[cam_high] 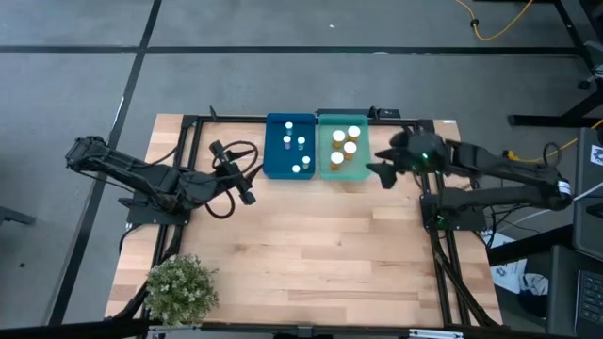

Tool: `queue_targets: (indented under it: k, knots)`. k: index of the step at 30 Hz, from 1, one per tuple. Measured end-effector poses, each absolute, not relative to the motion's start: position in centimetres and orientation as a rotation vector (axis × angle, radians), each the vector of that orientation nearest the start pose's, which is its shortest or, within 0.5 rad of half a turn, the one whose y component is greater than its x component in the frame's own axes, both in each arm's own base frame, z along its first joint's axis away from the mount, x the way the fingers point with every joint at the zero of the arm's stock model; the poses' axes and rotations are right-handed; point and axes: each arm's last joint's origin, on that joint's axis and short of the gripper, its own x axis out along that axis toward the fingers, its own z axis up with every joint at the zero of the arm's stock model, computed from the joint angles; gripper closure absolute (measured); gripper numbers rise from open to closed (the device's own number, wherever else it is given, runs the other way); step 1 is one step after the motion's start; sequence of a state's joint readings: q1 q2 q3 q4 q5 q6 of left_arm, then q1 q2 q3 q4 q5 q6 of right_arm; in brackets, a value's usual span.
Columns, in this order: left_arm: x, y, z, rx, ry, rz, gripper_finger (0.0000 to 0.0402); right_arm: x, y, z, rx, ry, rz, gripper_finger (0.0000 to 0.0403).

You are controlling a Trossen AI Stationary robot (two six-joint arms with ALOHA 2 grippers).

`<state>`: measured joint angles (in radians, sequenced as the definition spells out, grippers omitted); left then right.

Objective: Pick and place medicine bottles into bin by pill shape (circle, oval)
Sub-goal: Return to Home Position

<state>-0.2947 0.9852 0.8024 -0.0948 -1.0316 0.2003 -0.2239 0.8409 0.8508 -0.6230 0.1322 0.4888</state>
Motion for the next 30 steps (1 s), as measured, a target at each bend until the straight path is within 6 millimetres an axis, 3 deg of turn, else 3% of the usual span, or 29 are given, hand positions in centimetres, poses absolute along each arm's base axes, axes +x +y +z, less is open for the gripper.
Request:
queue_targets:
  k: [7,16,25,30]
  knots:
    - [20.1,-3.5,31.2,0.257,0.282,0.723,0.0200,13.5,-2.5,25.0,0.504,0.325,-0.485,0.0116]
    - [17.1,-2.6,29.3,-0.012,0.362,0.796,0.0200,11.4,-1.5,18.9,0.516,0.282,-0.554,0.0116]
    - [15.3,-2.0,24.1,-0.059,0.290,0.833,0.0200,10.9,-1.1,18.5,0.479,0.230,-0.523,0.0116]
    - [14.0,-1.4,23.0,-0.055,0.200,0.746,0.0200,10.9,-1.0,18.6,0.447,0.223,-0.509,0.0116]
